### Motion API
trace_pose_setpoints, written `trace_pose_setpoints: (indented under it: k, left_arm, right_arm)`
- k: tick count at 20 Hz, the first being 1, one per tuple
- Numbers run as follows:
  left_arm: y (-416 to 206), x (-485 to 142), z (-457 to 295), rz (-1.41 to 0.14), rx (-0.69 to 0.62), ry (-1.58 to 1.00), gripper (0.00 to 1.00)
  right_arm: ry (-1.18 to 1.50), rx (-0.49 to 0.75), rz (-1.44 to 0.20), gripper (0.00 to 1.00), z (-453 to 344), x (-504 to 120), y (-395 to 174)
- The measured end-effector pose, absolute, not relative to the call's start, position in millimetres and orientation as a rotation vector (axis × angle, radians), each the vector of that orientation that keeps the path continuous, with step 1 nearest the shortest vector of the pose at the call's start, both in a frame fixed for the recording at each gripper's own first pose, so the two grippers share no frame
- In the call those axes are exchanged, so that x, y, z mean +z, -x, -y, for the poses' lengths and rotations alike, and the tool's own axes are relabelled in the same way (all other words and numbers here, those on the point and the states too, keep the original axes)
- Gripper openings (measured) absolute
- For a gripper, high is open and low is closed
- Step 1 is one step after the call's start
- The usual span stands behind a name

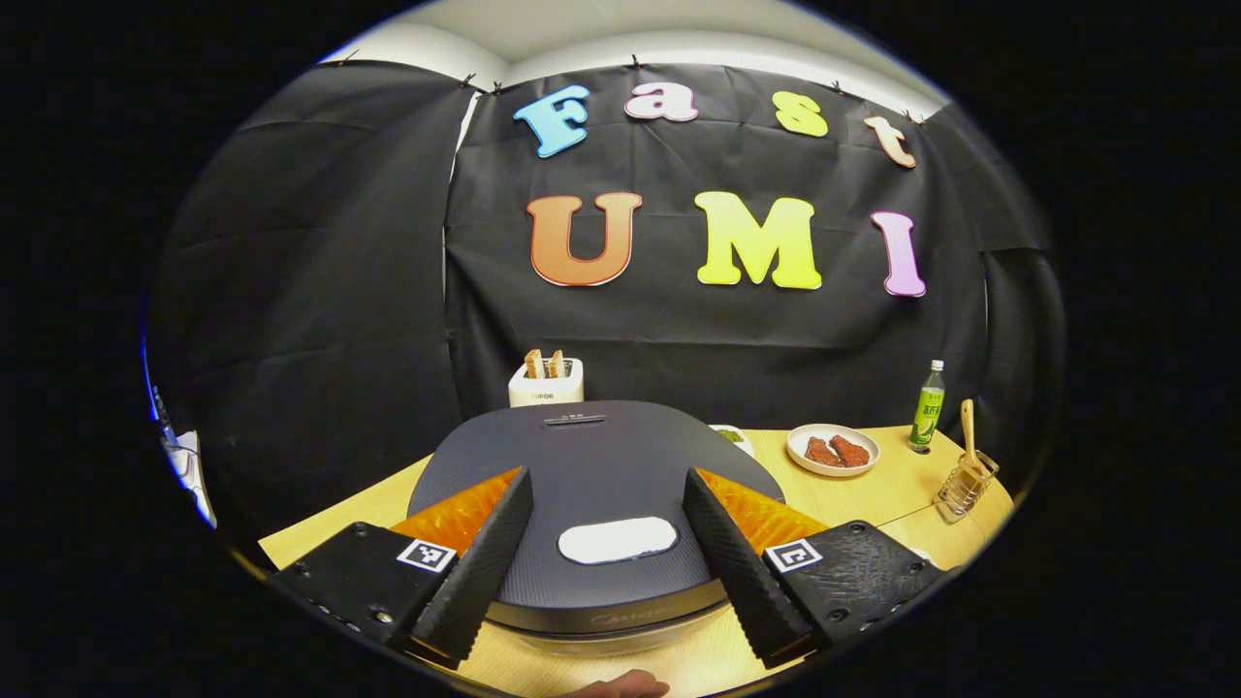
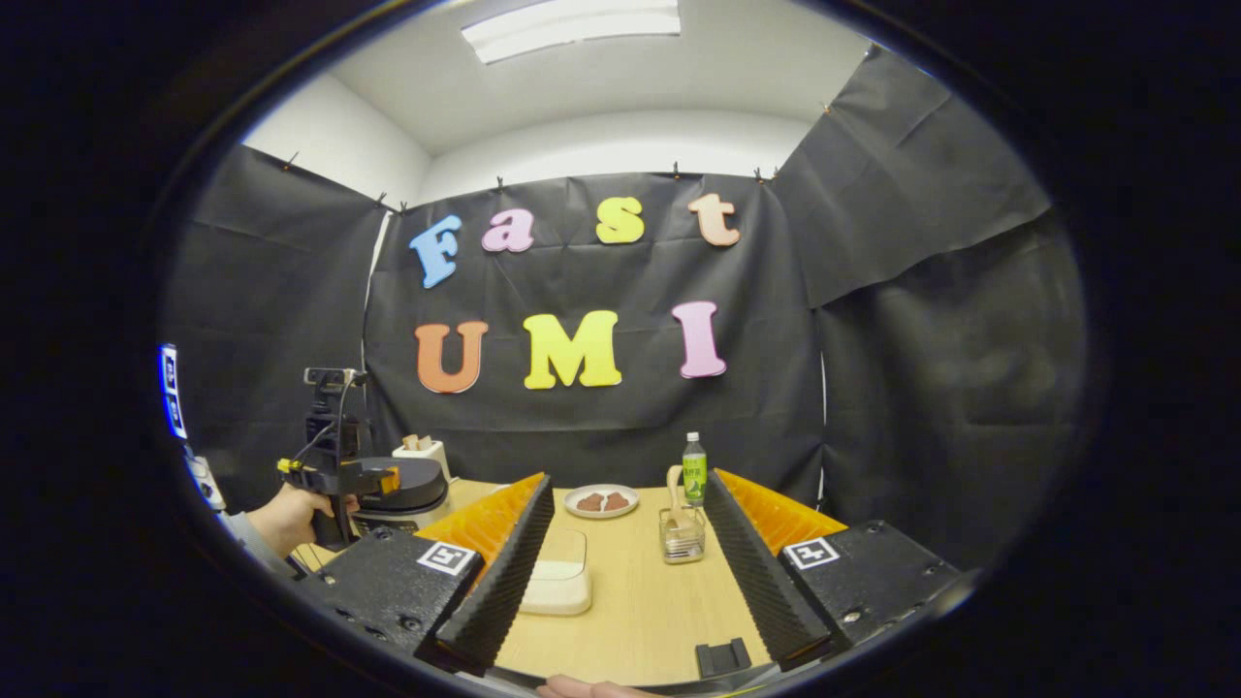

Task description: Close the left gripper, press the button to open the rice cooker; take a wooden spoon from the chopstick holder with the right hand, scoop a spoonful of rice and pour it into the rice cooker, then put the wooden spoon back into the chopstick holder.

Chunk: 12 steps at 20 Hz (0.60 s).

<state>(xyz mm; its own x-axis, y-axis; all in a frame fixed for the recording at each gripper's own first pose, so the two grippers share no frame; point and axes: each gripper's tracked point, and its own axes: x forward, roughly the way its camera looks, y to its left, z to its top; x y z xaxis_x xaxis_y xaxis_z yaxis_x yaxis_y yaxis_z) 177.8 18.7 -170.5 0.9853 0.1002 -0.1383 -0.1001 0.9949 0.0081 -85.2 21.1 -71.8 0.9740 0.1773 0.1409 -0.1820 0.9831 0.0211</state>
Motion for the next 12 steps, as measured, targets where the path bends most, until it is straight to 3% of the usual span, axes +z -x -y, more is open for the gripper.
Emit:
trace_pose_setpoints:
  k: [2,3,4,8,9,10,12]
  left_arm:
    - [-169,-172,-18,-0.122,0.104,0.002,1.0]
    - [-165,-172,-18,-0.118,0.11,0.006,0.93]
    - [-161,-174,-18,-0.127,0.117,0.017,1.0]
    - [-154,-181,-13,-0.145,0.105,0.022,1.0]
    - [-152,-178,-12,-0.128,0.096,0.009,0.94]
    - [-149,-178,-12,-0.127,0.091,-0.009,1.0]
    - [-142,-174,-12,-0.105,0.086,-0.01,1.0]
  right_arm:
    - [-0.033,0.181,0.14,1.0,-22,-71,87]
    - [-0.032,0.179,0.14,1.0,-22,-70,88]
    - [-0.032,0.176,0.143,1.0,-22,-70,89]
    - [-0.026,0.167,0.166,1.0,-23,-63,96]
    - [-0.024,0.17,0.17,1.0,-24,-62,97]
    - [-0.021,0.173,0.172,1.0,-26,-62,98]
    - [-0.02,0.181,0.173,1.0,-29,-61,99]
